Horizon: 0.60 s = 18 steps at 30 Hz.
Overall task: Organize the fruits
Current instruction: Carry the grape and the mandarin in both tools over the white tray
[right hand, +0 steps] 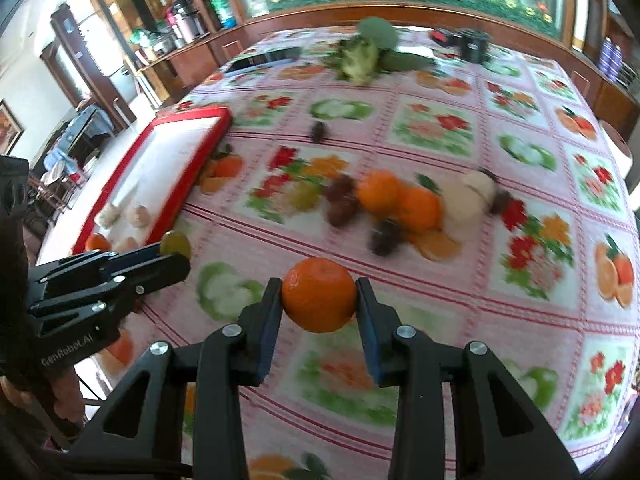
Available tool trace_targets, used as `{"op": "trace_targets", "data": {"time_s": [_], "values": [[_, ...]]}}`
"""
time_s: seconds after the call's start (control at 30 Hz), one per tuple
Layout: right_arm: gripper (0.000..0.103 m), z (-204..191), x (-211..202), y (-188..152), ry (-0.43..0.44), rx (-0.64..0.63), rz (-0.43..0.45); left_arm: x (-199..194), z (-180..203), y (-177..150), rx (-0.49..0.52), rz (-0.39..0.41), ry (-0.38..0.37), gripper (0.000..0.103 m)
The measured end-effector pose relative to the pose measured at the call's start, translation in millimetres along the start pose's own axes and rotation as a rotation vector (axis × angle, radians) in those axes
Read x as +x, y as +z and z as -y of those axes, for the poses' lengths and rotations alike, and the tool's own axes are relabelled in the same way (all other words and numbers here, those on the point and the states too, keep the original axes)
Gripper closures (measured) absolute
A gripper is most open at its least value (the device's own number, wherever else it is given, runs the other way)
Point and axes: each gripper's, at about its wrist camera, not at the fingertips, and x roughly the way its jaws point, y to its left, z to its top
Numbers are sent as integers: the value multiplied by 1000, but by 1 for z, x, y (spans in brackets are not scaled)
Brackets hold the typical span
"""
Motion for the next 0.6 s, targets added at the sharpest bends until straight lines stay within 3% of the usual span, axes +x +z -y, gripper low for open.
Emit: {"op": "trace_targets", "data": {"time_s": [0.33, 0.6], "values": [[65, -82, 32, 36, 102, -105, -29, -31, -68, 8, -86, 50, 55, 83], [65, -138, 60, 59, 167, -169, -40, -47, -124, 11, -149, 67, 144, 83]]}}
